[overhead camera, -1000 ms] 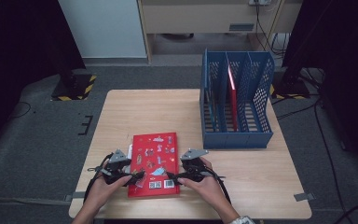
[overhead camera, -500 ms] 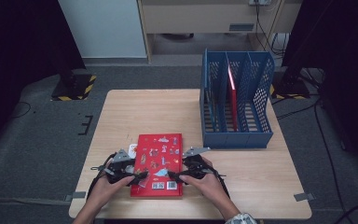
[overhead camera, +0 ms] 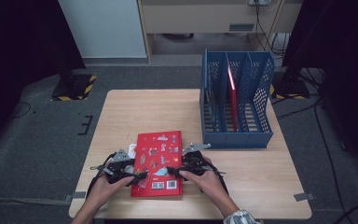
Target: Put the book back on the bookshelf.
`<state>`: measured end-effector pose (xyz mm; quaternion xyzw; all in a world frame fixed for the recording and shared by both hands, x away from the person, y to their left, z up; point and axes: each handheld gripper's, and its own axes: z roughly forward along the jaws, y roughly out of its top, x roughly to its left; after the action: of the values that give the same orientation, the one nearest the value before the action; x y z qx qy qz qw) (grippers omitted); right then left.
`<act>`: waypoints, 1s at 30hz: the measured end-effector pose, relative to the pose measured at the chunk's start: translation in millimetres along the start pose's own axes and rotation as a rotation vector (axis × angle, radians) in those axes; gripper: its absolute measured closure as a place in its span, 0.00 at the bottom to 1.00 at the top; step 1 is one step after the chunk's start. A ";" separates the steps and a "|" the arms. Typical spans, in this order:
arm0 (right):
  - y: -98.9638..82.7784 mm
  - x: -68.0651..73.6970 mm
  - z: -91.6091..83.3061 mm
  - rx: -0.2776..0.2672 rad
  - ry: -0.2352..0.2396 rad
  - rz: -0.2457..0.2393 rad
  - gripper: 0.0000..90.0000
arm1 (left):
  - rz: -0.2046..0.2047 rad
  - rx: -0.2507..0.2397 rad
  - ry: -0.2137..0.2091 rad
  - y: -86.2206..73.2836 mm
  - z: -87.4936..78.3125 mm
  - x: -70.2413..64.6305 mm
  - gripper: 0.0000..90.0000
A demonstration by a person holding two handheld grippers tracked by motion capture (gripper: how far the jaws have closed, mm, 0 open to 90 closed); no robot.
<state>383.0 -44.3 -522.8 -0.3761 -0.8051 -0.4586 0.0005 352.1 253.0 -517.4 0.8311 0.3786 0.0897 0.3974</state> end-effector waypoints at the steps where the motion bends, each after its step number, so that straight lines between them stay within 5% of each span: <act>1: 2.5 2.3 -0.1 -0.007 0.012 -0.001 0.25 | 0.005 -0.001 0.000 0.0 -0.5 -0.3 0.16; 8: 17.2 18.1 10.0 -0.006 0.056 -0.027 0.27 | -0.001 -0.011 -0.035 -0.3 -5.7 -0.2 0.19; 22: 30.7 26.1 16.5 0.005 -0.014 -0.033 0.30 | -0.015 -0.015 -0.013 0.7 -6.5 -0.9 0.16; 30: 42.4 30.2 13.8 0.010 -0.022 -0.049 0.40 | -0.022 -0.016 -0.008 0.8 -8.0 1.3 0.10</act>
<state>391.8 -3.3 -489.1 -0.3613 -0.8164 -0.4502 -0.0178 349.9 258.3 -511.7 0.8240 0.3854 0.0851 0.4064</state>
